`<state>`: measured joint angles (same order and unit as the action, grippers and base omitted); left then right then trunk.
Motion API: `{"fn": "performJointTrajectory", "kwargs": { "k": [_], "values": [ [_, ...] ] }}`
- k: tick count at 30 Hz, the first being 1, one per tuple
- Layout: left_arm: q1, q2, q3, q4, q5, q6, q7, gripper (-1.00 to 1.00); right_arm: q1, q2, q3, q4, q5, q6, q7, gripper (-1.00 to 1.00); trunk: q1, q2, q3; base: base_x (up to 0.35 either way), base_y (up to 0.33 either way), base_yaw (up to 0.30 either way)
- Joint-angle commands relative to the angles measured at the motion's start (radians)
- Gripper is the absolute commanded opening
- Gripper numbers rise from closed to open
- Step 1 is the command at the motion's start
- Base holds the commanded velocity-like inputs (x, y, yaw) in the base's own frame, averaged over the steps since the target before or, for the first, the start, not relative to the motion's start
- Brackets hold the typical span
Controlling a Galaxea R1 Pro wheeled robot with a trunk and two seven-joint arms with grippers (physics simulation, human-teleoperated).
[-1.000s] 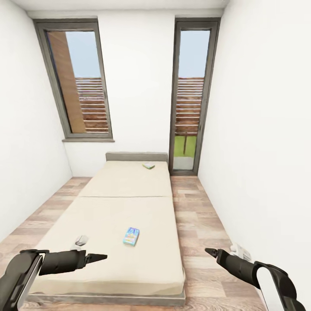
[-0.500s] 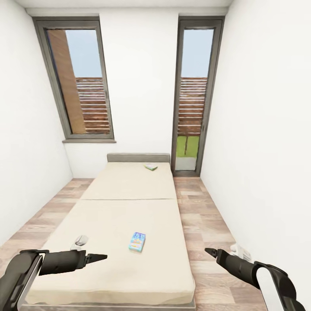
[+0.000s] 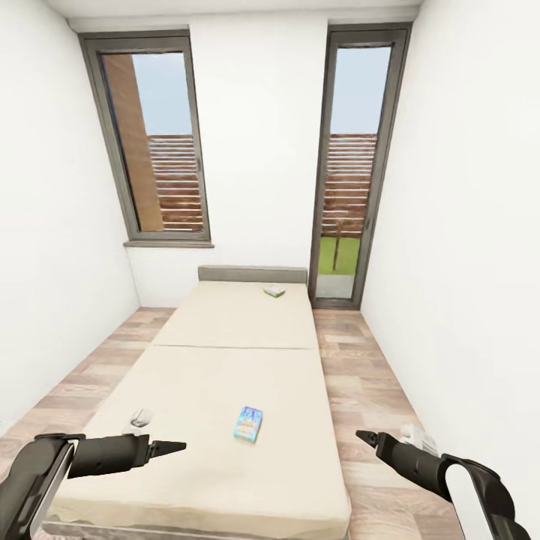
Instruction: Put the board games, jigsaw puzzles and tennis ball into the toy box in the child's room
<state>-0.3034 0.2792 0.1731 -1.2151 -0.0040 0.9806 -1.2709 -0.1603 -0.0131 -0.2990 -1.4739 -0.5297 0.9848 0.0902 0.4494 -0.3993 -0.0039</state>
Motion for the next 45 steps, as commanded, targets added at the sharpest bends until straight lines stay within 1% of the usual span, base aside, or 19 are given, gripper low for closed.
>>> {"fn": "performJointTrajectory", "kwargs": {
  "k": [1, 16, 26, 45],
  "values": [
    [0.000, 0.000, 0.001, 0.000, -0.001, 0.010, -0.004, 1.00, -0.001, 0.000, -0.002, 0.000, 0.008, 0.005, 0.009, 1.00, 0.001, -0.001, 0.000, 0.121, 0.000, 0.013],
    [0.000, 0.000, 0.000, -0.001, -0.001, 0.010, -0.005, 1.00, -0.001, 0.000, -0.002, 0.003, 0.007, 0.005, 0.009, 1.00, 0.001, -0.001, 0.000, 0.262, 0.000, -0.007],
    [0.000, 0.000, 0.001, 0.000, -0.001, 0.010, -0.005, 1.00, -0.001, 0.000, -0.002, 0.003, 0.008, 0.005, 0.010, 1.00, 0.001, -0.001, 0.000, 0.162, 0.000, -0.189],
    [0.000, 0.000, 0.000, 0.000, -0.002, 0.010, -0.004, 1.00, 0.000, 0.001, 0.000, 0.003, 0.008, 0.005, 0.009, 1.00, 0.001, -0.001, 0.000, 0.103, -0.017, -0.015]
  ]
}}
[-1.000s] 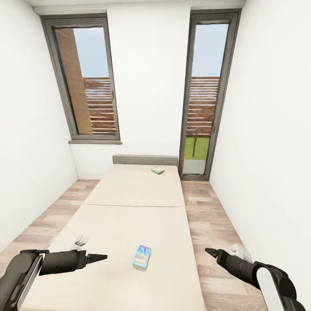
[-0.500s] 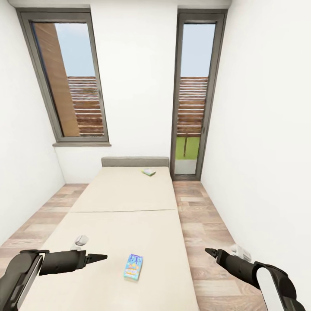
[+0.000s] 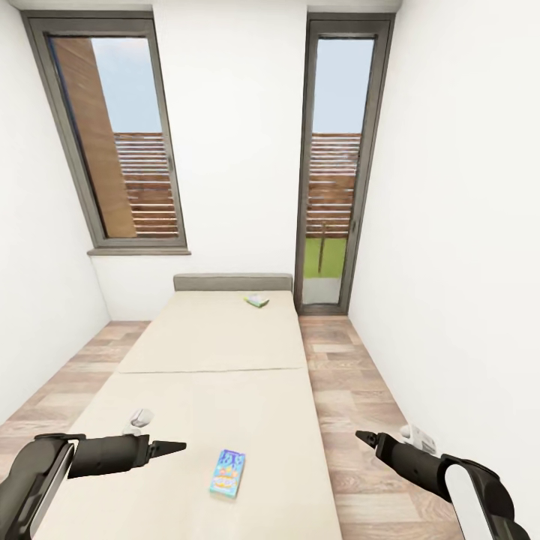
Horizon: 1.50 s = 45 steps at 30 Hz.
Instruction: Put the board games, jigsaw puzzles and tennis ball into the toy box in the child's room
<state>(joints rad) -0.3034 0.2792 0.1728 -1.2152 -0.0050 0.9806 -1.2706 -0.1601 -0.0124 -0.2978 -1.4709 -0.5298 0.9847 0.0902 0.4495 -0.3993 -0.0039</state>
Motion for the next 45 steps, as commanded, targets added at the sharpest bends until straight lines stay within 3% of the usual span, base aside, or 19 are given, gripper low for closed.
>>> {"fn": "performJointTrajectory", "kwargs": {
  "k": [1, 45],
  "values": [
    [0.000, 0.000, 0.001, 0.000, -0.001, 0.010, -0.004, 1.00, -0.001, 0.000, -0.002, 0.000, 0.008, 0.005, 0.009, 1.00, 0.000, -0.001, 0.000, 0.044, -0.021, 0.000],
    [0.000, -0.002, 0.000, 0.000, -0.004, 0.009, 0.002, 1.00, 0.000, 0.000, 0.000, 0.017, 0.019, -0.023, 0.009, 1.00, 0.000, -0.001, 0.000, 0.063, -0.087, 0.000]
  ]
}}
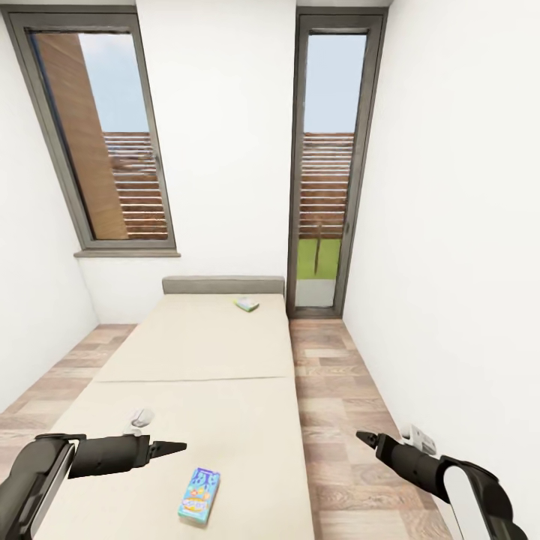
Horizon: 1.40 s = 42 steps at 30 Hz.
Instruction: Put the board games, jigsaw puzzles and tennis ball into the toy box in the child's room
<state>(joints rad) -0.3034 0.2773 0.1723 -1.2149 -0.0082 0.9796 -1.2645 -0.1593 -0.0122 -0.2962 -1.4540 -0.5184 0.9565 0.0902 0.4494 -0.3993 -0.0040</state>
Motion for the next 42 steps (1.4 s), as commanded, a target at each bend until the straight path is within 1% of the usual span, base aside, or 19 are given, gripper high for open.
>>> {"fn": "performJointTrajectory", "kwargs": {
  "k": [1, 8, 42],
  "values": [
    [0.000, 0.000, 0.001, 0.000, -0.001, 0.010, -0.004, 1.00, 0.000, 0.000, -0.002, 0.004, 0.009, 0.005, 0.009, 1.00, 0.001, -0.001, 0.000, 0.138, -0.012, 0.000],
    [0.000, -0.001, 0.000, 0.000, -0.001, 0.010, -0.001, 1.00, -0.001, 0.000, -0.003, 0.026, 0.011, 0.004, 0.009, 1.00, 0.001, -0.001, 0.000, 0.144, -0.005, 0.000],
    [0.000, -0.004, 0.000, 0.000, -0.001, 0.010, -0.002, 1.00, 0.000, 0.000, -0.002, 0.031, 0.012, 0.002, 0.009, 1.00, 0.001, -0.001, 0.000, 0.050, 0.000, 0.000]
  ]
}}
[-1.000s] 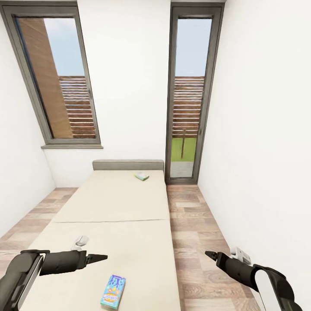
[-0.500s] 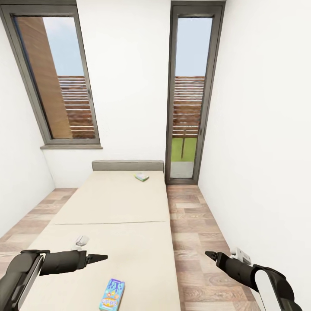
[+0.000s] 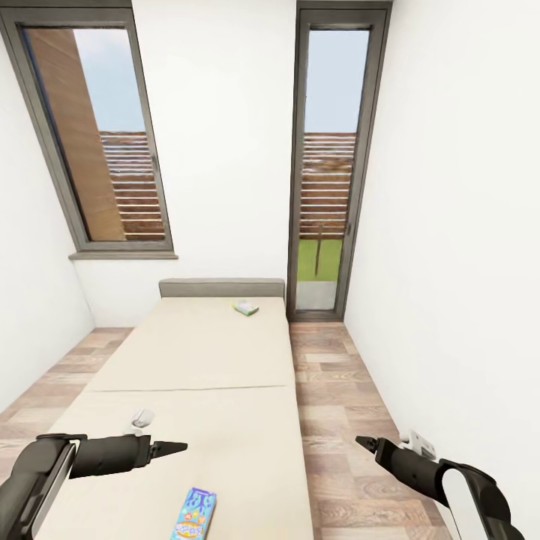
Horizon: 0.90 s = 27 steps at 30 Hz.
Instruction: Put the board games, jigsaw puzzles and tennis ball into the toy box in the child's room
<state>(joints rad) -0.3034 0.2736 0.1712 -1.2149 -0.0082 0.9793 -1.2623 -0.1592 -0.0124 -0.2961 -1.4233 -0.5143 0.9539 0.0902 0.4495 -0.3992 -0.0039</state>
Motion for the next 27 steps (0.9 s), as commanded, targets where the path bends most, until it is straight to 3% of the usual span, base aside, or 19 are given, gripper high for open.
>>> {"fn": "performJointTrajectory", "kwargs": {
  "k": [1, 27],
  "values": [
    [0.000, 0.000, 0.001, 0.000, -0.001, 0.010, -0.004, 1.00, 0.000, 0.000, -0.002, 0.000, 0.008, 0.005, 0.009, 1.00, 0.000, -0.001, 0.000, 0.038, 0.000, 0.000],
    [0.000, -0.001, 0.001, 0.000, -0.002, 0.011, 0.000, 1.00, -0.002, 0.002, 0.000, 0.001, 0.007, 0.008, 0.001, 1.00, 0.000, -0.001, 0.000, 0.004, 0.000, 0.000]
  ]
}}
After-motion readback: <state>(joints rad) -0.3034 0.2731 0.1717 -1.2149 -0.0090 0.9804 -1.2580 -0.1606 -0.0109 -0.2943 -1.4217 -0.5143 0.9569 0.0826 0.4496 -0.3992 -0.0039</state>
